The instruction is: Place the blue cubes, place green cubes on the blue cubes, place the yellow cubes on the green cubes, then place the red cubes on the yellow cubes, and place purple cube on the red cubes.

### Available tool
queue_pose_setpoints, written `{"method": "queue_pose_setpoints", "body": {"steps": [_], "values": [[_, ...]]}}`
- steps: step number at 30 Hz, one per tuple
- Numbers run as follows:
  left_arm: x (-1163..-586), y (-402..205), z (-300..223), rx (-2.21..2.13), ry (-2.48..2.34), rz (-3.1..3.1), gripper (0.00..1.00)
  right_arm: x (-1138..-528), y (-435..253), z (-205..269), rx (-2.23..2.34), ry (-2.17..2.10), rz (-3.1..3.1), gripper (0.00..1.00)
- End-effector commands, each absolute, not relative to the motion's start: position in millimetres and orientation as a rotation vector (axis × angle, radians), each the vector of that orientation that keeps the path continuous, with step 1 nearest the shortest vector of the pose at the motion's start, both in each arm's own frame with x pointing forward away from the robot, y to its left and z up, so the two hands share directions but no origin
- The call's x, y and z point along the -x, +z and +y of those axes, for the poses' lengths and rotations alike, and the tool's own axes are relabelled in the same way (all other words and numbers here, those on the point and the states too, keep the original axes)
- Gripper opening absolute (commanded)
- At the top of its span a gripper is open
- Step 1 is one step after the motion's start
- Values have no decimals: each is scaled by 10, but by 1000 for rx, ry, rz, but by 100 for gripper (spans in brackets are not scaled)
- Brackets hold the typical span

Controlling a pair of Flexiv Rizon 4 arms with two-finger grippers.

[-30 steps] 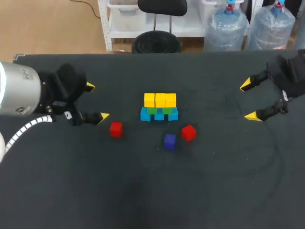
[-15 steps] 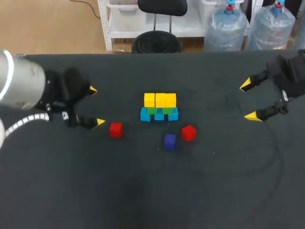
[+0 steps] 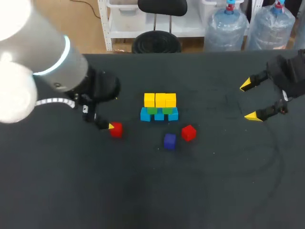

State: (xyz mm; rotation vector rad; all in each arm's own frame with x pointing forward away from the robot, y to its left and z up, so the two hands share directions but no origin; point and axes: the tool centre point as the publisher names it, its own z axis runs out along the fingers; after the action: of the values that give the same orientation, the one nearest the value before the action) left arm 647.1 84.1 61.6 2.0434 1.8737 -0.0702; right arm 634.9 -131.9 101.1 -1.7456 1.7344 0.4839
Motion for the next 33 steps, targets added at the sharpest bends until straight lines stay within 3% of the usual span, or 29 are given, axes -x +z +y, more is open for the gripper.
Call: {"method": "queue_pose_setpoints", "body": {"steps": [1,33], "values": [[-6571,489,791,-2120,-12,1942,100,-6361,1000,-1315,1746,487,1732,100],[-6328,175,759,-2214,-55,1941,100,-6361,1000,-1315,1746,487,1732,100]]}}
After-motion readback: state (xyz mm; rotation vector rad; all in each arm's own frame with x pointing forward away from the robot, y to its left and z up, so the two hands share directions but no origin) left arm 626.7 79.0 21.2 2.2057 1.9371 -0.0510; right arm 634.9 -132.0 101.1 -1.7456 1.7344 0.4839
